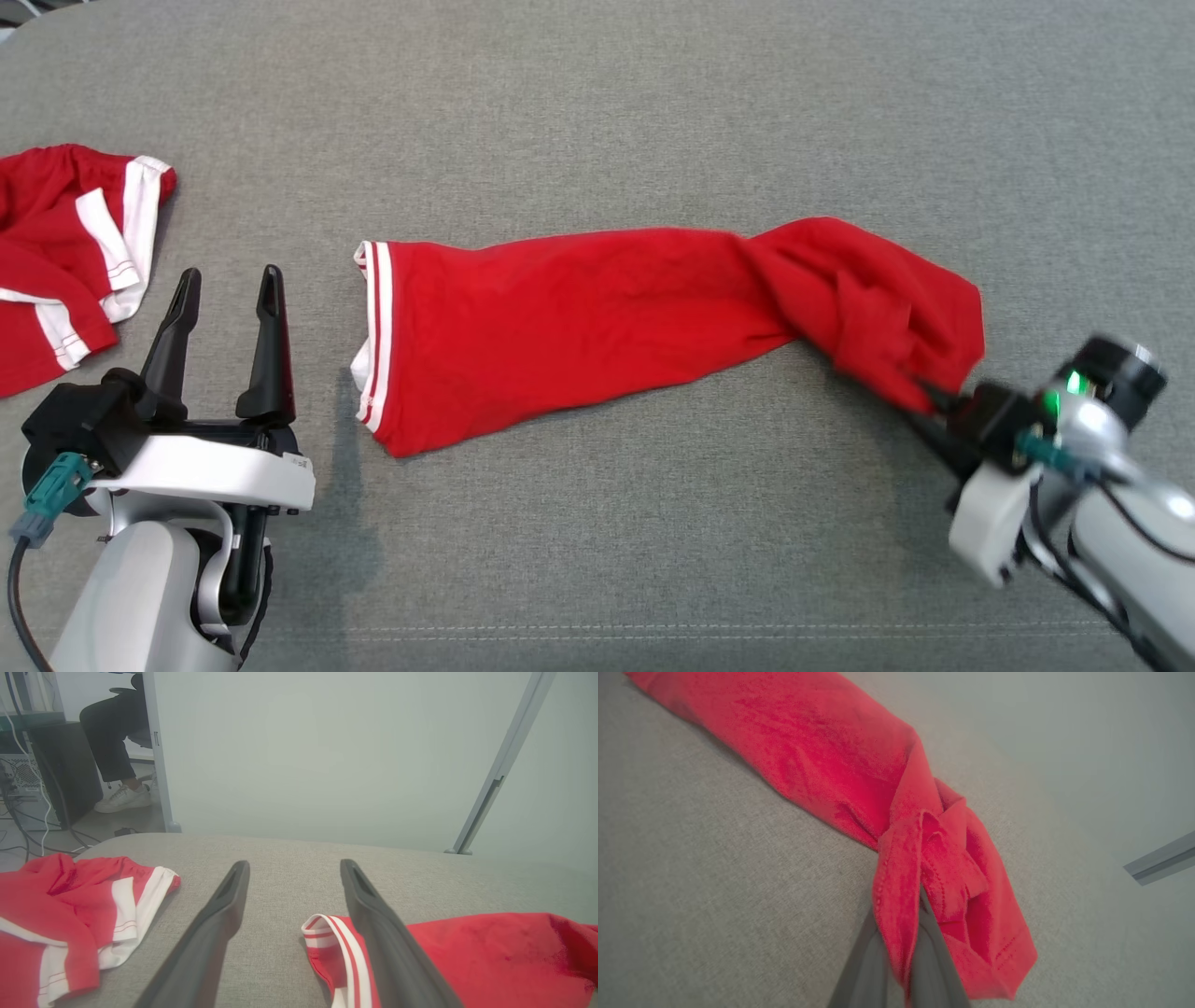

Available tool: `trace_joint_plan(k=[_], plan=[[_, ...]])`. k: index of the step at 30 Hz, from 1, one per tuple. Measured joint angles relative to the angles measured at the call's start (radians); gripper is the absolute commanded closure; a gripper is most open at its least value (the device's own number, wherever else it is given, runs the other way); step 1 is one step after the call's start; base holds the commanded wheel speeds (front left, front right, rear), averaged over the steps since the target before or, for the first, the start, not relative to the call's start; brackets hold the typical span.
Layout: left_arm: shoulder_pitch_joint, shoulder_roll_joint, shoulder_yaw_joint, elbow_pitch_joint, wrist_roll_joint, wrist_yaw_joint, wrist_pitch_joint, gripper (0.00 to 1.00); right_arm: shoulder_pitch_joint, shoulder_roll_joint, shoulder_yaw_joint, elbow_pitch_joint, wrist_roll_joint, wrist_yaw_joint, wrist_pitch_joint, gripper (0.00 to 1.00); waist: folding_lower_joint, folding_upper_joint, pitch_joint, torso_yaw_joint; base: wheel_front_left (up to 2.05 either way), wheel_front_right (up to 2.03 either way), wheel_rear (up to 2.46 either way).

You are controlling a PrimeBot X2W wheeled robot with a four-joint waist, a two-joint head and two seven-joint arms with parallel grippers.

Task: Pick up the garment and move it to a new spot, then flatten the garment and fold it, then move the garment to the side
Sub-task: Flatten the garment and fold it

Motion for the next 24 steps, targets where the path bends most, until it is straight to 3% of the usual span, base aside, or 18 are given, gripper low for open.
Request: trace_joint_plan(k=[4, 11, 12, 13, 14, 20, 24], plan=[[0.0, -0.006, 0.002, 0.008, 0.012, -0.009, 0.0, 0.0, 0.124, -0.048, 0.054, -0.047, 0.017, 0.001, -0.022, 1.0, 0.0, 0.0, -0.006, -0.018, 0.0, 0.0, 0.0], [0.004, -0.003, 0.017, 0.01, 0.015, -0.009, 0.0, 0.0, 0.254, -0.068, 0.002, -0.041, 0.043, 0.001, -0.035, 1.0, 0.0, 0.0, -0.015, -0.041, 0.0, 0.0, 0.0], [0.006, -0.001, 0.018, 0.011, 0.015, -0.009, 0.0, 0.0, 0.261, -0.064, -0.012, -0.037, 0.043, 0.001, -0.036, 0.89, 0.0, 0.0, -0.016, -0.044, 0.0, 0.0, 0.0], [0.008, 0.0, 0.018, 0.011, 0.015, -0.009, 0.0, 0.0, 0.268, -0.058, -0.032, -0.034, 0.045, 0.001, -0.047, 0.38, 0.0, 0.0, -0.018, -0.047, 0.0, 0.0, 0.0], [0.011, 0.001, 0.018, 0.011, 0.015, -0.009, 0.0, 0.0, 0.272, -0.049, -0.046, -0.029, 0.045, 0.001, -0.053, 0.0, 0.0, 0.0, -0.02, -0.048, 0.0, 0.0, 0.0], [0.024, 0.003, 0.017, 0.014, 0.015, -0.007, 0.004, 0.0, 0.306, -0.026, -0.134, -0.056, 0.049, 0.001, -0.09, 0.0, 0.0, 0.0, -0.049, -0.038, 0.0, 0.0, 0.0], [0.06, 0.006, 0.018, 0.01, 0.015, 0.007, 0.005, 0.0, 0.348, -0.04, -0.238, -0.144, 0.045, 0.001, -0.106, 0.0, 0.0, 0.0, -0.077, -0.029, 0.0, 0.0, 0.0]])
